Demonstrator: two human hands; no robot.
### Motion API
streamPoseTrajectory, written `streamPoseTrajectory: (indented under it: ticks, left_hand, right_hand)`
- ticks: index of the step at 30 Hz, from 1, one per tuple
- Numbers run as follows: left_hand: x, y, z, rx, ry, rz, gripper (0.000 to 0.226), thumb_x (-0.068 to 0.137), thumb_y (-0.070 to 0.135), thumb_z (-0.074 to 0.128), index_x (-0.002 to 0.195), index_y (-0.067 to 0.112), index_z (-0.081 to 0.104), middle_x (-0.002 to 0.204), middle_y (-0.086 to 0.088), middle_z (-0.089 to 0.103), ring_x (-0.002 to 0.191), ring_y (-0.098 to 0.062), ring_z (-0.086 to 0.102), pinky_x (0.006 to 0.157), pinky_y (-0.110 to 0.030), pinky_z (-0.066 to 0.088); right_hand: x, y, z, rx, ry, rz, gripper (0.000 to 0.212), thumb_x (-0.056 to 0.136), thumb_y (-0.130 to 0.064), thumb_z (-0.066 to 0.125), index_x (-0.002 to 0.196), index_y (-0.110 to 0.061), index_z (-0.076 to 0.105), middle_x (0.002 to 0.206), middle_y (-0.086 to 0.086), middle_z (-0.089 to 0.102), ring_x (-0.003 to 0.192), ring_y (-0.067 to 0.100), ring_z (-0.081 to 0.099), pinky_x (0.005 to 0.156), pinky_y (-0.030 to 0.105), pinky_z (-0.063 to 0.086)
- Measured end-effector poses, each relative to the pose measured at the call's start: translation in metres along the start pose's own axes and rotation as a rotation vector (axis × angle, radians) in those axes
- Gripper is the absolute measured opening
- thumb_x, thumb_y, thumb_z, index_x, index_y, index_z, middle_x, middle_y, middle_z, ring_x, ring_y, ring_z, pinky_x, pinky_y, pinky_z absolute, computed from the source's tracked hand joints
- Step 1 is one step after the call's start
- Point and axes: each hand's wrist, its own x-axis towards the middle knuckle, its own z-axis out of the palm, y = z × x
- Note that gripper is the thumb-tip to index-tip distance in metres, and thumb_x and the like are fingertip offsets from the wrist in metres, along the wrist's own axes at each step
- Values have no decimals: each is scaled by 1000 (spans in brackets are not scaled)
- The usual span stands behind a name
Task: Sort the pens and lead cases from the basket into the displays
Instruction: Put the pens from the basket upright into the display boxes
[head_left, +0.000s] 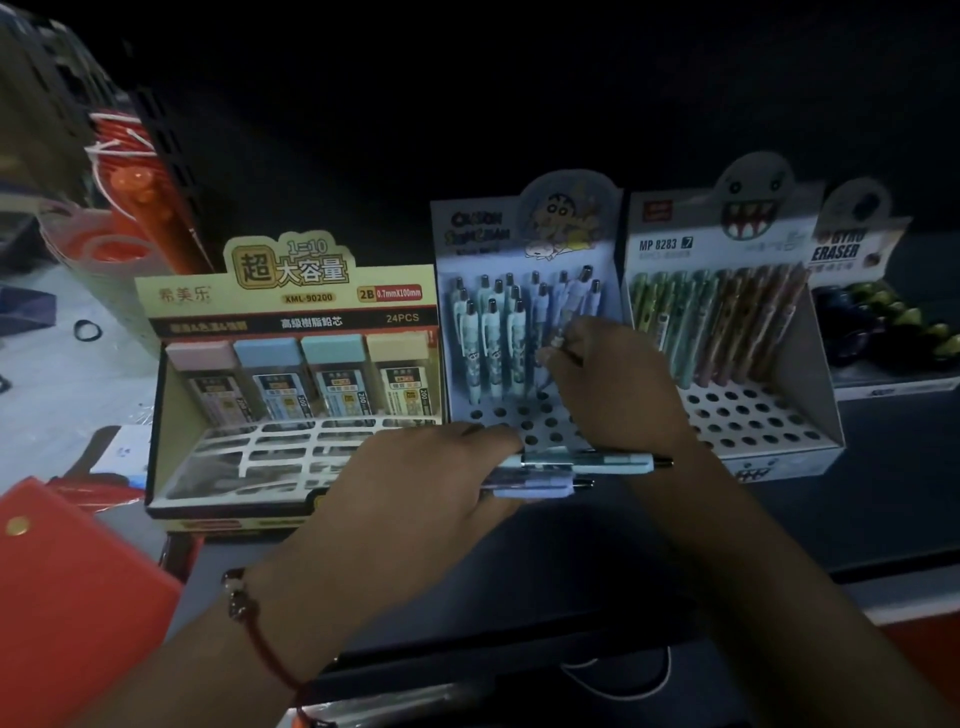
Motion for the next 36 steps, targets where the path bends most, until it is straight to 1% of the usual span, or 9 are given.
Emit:
streamPoseTrajectory:
  ticks: [4, 8, 14, 18, 23, 25, 27, 32, 36]
  left_hand:
    - [2, -2, -2, 4, -9, 9, 45, 96, 54, 42, 140, 42, 35, 119, 14, 58, 99, -9, 58, 75, -23, 36]
    - [0, -4, 0, -18, 8, 20, 40, 96, 52, 42, 134, 41, 43, 112, 11, 61, 95, -11, 59, 71, -24, 35]
    - [0, -10, 5, -16, 45, 35, 34, 96, 50, 49, 128, 40, 48, 106, 10, 62, 92, -12, 60, 74, -27, 45]
    - [0, -10, 4, -14, 78, 78, 24, 92, 46, 57, 114, 35, 57, 91, 10, 62, 79, -13, 60, 62, -29, 43]
    - [2, -8, -1, 6, 110, 88, 28, 82, 37, 68, 107, 27, 62, 75, 10, 60, 56, -11, 47, 47, -14, 17]
    - [2, -6, -1, -38, 142, 49, 35, 88, 39, 58, 121, 27, 57, 86, 8, 63, 62, -9, 40, 50, -16, 21]
    - [2, -2, -3, -80, 120, 25, 37, 93, 39, 51, 129, 30, 51, 93, 8, 61, 70, -10, 45, 56, -25, 28]
    - [1, 15, -4, -102, 82, 5, 38, 97, 39, 50, 133, 31, 43, 82, 13, 48, 68, -10, 40, 56, -23, 28]
    - [-1, 20, -9, -133, 140, -77, 43, 97, 30, 54, 139, 25, 45, 99, 4, 64, 69, -12, 43, 59, -26, 33]
  right_hand:
    - [1, -2, -2, -33, -31, -18, 23, 99, -29, 58, 83, -14, 53, 64, -7, 44, 58, 5, 43, 51, 22, 28]
    - [1, -1, 2, -108, -159, 14, 22, 98, -30, 59, 90, -10, 62, 78, -1, 57, 77, 18, 58, 68, 27, 44]
    - [5, -3, 9, -130, -149, 112, 25, 92, -33, 68, 90, -8, 69, 87, 7, 67, 81, 23, 65, 73, 31, 52]
    - [1, -2, -1, -86, -203, 87, 38, 95, -42, 62, 83, -7, 67, 78, 6, 65, 73, 21, 63, 59, 27, 44]
    - [-33, 2, -55, 640, -438, 266, 27, 93, -49, 58, 97, -28, 74, 87, -11, 75, 80, 13, 72, 75, 29, 56]
    - [-46, 6, -66, 888, -651, 382, 31, 84, -43, 61, 107, -25, 72, 97, -4, 77, 83, 14, 74, 71, 28, 58]
    - [-54, 11, -67, 1047, -720, 452, 36, 76, -26, 63, 110, -16, 69, 91, 9, 76, 76, 19, 74, 62, 27, 58]
    - [-67, 21, -72, 1116, -558, 470, 16, 68, -17, 67, 80, -10, 74, 77, 9, 75, 64, 13, 71, 57, 22, 57]
    - [-63, 37, -85, 1177, -351, 509, 20, 78, -32, 66, 81, -13, 67, 71, 2, 66, 61, 10, 63, 57, 21, 52]
